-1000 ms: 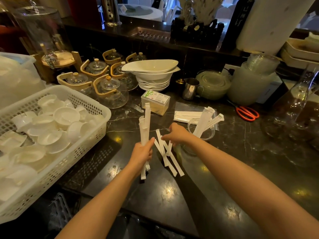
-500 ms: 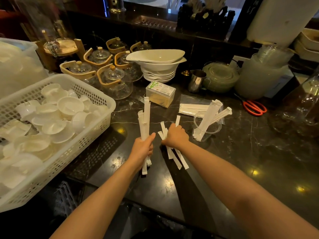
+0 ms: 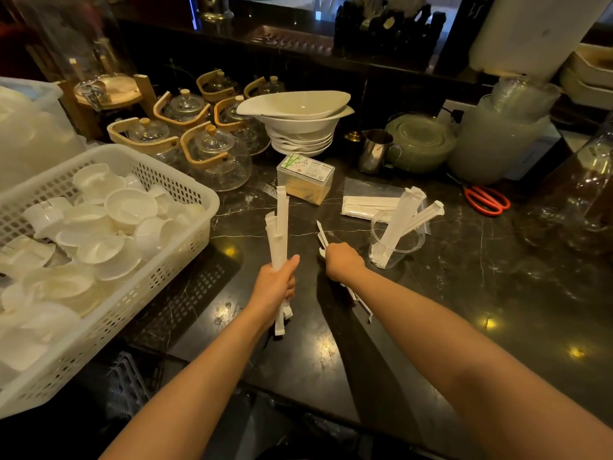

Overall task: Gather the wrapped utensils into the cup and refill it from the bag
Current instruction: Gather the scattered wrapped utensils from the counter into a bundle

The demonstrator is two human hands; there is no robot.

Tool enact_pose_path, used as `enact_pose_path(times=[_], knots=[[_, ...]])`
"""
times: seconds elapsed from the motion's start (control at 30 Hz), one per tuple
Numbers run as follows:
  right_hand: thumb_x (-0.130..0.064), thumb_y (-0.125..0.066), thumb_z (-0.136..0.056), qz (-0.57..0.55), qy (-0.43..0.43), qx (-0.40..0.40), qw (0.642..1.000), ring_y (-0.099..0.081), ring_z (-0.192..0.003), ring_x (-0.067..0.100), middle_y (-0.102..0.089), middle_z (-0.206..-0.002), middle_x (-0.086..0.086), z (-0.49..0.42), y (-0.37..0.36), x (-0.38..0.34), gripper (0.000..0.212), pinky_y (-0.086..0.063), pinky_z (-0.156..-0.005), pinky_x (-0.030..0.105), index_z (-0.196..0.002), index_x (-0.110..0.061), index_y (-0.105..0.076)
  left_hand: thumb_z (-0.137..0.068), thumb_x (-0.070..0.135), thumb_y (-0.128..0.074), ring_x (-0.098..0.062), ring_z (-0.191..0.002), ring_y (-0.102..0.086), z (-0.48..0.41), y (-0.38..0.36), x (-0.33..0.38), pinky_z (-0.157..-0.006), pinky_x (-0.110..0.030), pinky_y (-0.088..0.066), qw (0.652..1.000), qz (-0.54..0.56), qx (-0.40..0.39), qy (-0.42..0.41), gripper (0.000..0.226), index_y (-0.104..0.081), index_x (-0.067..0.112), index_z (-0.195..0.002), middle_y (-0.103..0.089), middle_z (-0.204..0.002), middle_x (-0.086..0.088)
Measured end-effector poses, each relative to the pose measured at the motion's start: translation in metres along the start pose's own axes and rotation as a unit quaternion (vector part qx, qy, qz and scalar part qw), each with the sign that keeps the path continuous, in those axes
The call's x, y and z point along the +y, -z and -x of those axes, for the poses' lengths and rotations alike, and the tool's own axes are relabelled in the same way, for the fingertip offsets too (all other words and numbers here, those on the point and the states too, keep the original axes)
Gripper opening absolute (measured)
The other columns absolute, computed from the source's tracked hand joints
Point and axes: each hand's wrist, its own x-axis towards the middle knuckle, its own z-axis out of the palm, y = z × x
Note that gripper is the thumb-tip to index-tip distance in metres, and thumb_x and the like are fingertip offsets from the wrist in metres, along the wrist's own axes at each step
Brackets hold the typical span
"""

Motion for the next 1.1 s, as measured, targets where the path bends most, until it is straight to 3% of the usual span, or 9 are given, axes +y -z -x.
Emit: enact_pose_path(times=[0.3, 0.5, 0.6, 0.67, 0.73, 0.83, 1.0, 1.1], knots=[[-0.004, -0.048, -0.087, 0.018, 0.012, -0.037, 0.999, -0.057, -0.106, 0.034, -0.058, -0.119, 0.022, 0.004, 0.005, 0.014, 0.027, -0.046, -0.08, 0.034, -0.112, 0.005, -0.052, -0.087, 0.025, -0.053, -0.002, -0.035, -0.035, -0.003, -0.008, 0.0, -0.043, -0.016, -0.033, 1.0, 0.0, -0.007, -0.016, 0.025, -0.046, 0.015, -0.065, -0.037, -0.052, 0.002], [-0.009, -0.045, -0.089, -0.085, 0.051, 0.01, 0.995, -0.055, -0.105, 0.038, -0.058, -0.117, 0.025, 0.027, 0.028, 0.012, 0.025, -0.041, -0.075, 0.036, -0.106, 0.007, -0.054, -0.081, 0.02, -0.061, -0.009, -0.046, -0.038, -0.007, -0.02, 0.0, -0.043, -0.018, -0.035, 0.998, -0.013, -0.031, -0.056, 0.018, -0.054, 0.017, -0.064, -0.041, -0.054, 0.0], [-0.014, -0.049, -0.088, -0.228, 0.086, 0.015, 0.97, -0.056, -0.094, 0.028, -0.059, -0.105, 0.017, 0.043, 0.039, 0.014, 0.026, -0.043, -0.076, 0.035, -0.109, 0.0, -0.056, -0.077, 0.017, -0.065, -0.014, -0.064, -0.056, -0.008, -0.027, 0.003, -0.05, -0.018, -0.048, 0.995, -0.015, -0.074, -0.067, 0.007, -0.057, 0.016, -0.076, -0.055, -0.07, -0.006], [-0.015, -0.05, -0.088, -0.333, 0.104, 0.0, 0.937, -0.056, -0.093, 0.022, -0.057, -0.099, 0.009, 0.055, 0.044, 0.017, 0.025, -0.045, -0.077, 0.031, -0.109, -0.005, -0.056, -0.076, 0.015, -0.066, -0.021, -0.077, -0.062, -0.008, -0.032, 0.004, -0.06, -0.024, -0.053, 0.992, -0.006, -0.112, -0.066, 0.013, -0.057, 0.017, -0.086, -0.06, -0.08, -0.009], [-0.015, -0.05, -0.089, -0.407, 0.118, -0.012, 0.906, -0.058, -0.094, 0.021, -0.06, -0.101, 0.006, 0.064, 0.047, 0.021, 0.024, -0.048, -0.08, 0.031, -0.11, -0.008, -0.057, -0.074, 0.012, -0.067, -0.017, -0.081, -0.067, -0.008, -0.038, 0.006, -0.063, -0.023, -0.054, 0.987, 0.013, -0.139, -0.074, 0.021, -0.061, 0.022, -0.091, -0.068, -0.083, -0.001], [-0.014, -0.05, -0.089, -0.445, 0.131, -0.007, 0.886, -0.06, -0.098, 0.023, -0.061, -0.105, 0.01, 0.074, 0.046, 0.028, 0.026, -0.05, -0.078, 0.026, -0.113, -0.008, -0.056, -0.072, 0.006, -0.067, -0.004, -0.078, -0.068, -0.007, -0.048, 0.008, -0.06, -0.015, -0.053, 0.981, 0.023, -0.173, -0.082, 0.028, -0.062, 0.027, -0.09, -0.073, -0.074, 0.009], [-0.014, -0.046, -0.091, -0.5, 0.122, 0.021, 0.857, -0.059, -0.107, 0.028, -0.061, -0.115, 0.02, 0.082, 0.039, 0.04, 0.029, -0.049, -0.089, 0.033, -0.117, -0.003, -0.054, -0.072, 0.006, -0.067, -0.011, -0.086, -0.064, -0.009, -0.061, 0.011, -0.071, -0.023, -0.051, 0.981, -0.005, -0.178, -0.078, 0.03, -0.06, 0.022, -0.096, -0.067, -0.087, 0.001], [-0.013, -0.044, -0.092, -0.521, 0.111, 0.035, 0.846, -0.058, -0.109, 0.03, -0.06, -0.117, 0.023, 0.084, 0.032, 0.047, 0.029, -0.048, -0.093, 0.036, -0.116, 0.0, -0.055, -0.075, 0.004, -0.063, -0.012, -0.087, -0.062, -0.01, -0.069, 0.011, -0.069, -0.021, -0.051, 0.98, -0.028, -0.181, -0.076, 0.034, -0.058, 0.013, -0.108, -0.065, -0.09, -0.001]])
